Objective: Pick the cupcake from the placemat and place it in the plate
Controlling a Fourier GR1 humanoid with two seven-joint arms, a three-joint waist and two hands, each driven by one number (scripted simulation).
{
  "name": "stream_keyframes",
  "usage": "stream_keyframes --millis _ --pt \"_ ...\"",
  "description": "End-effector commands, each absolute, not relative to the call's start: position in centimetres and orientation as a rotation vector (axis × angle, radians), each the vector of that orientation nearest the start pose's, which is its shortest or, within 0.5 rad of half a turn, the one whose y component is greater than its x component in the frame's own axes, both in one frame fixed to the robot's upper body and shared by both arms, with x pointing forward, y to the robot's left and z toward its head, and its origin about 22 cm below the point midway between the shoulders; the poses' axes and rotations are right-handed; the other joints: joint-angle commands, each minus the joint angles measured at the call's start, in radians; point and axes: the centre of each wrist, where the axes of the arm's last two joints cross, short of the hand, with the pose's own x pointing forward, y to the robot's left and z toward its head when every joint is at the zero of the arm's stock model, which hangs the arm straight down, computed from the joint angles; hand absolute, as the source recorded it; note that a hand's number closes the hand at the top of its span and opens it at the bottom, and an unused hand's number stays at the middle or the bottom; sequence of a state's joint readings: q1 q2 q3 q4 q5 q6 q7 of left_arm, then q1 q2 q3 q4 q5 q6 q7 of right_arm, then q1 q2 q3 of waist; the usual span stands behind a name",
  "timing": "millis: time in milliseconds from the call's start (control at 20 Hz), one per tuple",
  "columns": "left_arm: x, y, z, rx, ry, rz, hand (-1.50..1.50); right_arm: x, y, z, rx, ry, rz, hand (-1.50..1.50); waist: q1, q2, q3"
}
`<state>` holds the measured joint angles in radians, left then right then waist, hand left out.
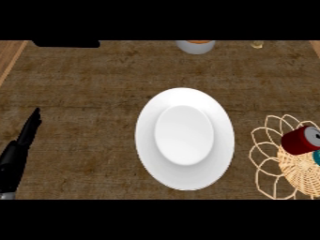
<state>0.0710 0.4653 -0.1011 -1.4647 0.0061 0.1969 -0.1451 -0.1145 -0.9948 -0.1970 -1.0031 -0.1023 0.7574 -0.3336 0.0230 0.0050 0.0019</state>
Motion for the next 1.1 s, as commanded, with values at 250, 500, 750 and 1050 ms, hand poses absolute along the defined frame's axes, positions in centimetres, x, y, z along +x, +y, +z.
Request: stream_keyframes --millis 250,500,750,1050 --pt "23.3 32.7 -0.5 0.465 -1.526 -0.303 0.0 24.3 -53.6 10.2 -0.124 -1.144 0.935 -1.5 -0.002 0.002 0.001" --pt "21.9 32.9 -0.5 0.466 -1.52 -0.311 0.0 25.9 -51.9 8.2 -0.102 -1.143 0.982 -1.5 -0.004 -0.002 -0.001" --pt "23.0 33.1 0.4 0.457 -1.529 -0.307 0.0 27.3 -51.0 6.8 -0.067 -1.123 1.012 -1.5 0.001 0.0 0.0" --pt "21.4 32.4 -1.3 0.441 -1.521 -0.292 0.0 25.7 -51.9 5.0 -0.047 -1.099 1.031 -1.5 -0.007 -0.002 0.0"
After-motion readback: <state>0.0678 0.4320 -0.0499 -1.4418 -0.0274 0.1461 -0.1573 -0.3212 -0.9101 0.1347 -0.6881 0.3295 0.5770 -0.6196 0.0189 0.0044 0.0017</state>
